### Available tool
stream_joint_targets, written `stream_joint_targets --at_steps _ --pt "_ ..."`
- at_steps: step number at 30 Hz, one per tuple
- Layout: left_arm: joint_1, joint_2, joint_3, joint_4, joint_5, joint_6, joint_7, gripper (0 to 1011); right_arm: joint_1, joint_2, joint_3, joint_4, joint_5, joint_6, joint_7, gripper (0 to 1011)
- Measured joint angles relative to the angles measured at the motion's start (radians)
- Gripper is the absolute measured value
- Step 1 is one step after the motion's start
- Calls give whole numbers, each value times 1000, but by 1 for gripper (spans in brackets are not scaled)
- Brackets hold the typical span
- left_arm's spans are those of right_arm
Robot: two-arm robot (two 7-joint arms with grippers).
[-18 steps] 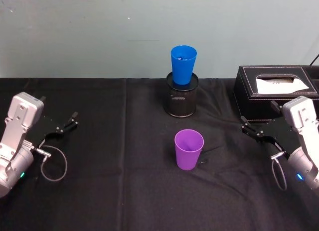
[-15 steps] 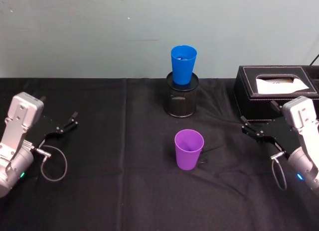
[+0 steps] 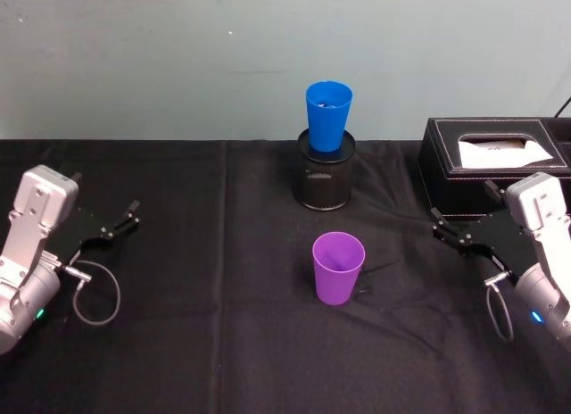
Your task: Pick up one cup with a gripper and tap it against the other cup.
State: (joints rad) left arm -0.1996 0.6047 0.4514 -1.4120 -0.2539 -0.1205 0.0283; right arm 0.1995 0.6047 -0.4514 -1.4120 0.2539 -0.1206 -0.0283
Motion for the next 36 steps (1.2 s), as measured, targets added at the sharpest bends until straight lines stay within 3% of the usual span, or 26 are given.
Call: stream_joint_targets --at_steps 36 --pt "0 0 0 0 0 0 0 1000 0 0 0 0 0 0 0 1003"
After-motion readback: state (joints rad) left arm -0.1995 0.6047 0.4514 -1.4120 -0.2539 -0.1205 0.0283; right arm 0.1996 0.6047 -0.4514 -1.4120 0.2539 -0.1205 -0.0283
